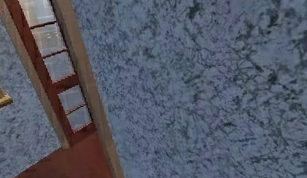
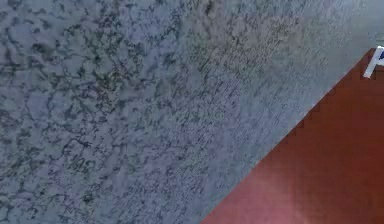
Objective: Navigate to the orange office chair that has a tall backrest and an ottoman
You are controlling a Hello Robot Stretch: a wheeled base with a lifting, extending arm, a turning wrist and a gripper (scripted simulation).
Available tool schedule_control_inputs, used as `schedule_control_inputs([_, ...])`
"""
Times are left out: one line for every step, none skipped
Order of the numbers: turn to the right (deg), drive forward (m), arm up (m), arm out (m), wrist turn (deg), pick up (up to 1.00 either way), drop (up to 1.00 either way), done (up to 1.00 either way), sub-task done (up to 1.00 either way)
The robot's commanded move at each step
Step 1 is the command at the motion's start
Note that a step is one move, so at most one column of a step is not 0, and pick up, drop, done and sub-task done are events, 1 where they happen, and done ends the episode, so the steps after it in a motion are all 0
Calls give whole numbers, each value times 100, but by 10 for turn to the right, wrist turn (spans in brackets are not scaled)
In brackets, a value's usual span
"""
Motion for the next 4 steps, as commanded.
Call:
schedule_control_inputs([-150,0,0,0,0,0,0,0,0])
schedule_control_inputs([0,30,0,0,0,0,0,0,0])
schedule_control_inputs([-270,0,0,0,0,0,0,0,0])
schedule_control_inputs([0,100,0,0,0,0,0,0,0])
